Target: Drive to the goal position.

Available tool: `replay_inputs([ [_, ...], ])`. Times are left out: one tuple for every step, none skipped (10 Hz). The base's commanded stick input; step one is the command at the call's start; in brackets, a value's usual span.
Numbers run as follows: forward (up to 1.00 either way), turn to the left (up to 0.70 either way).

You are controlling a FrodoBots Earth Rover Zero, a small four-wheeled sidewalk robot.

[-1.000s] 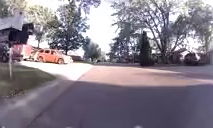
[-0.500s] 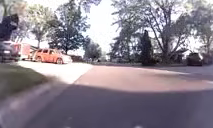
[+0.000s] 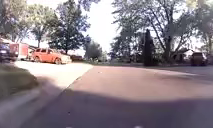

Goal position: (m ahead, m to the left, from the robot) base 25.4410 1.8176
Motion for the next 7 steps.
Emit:
replay_inputs([
  [1.0,0.0],
  [1.0,0.0],
  [1.0,0.0],
  [1.0,0.0],
  [1.0,0.0],
  [1.0,0.0],
  [1.0,0.0],
])
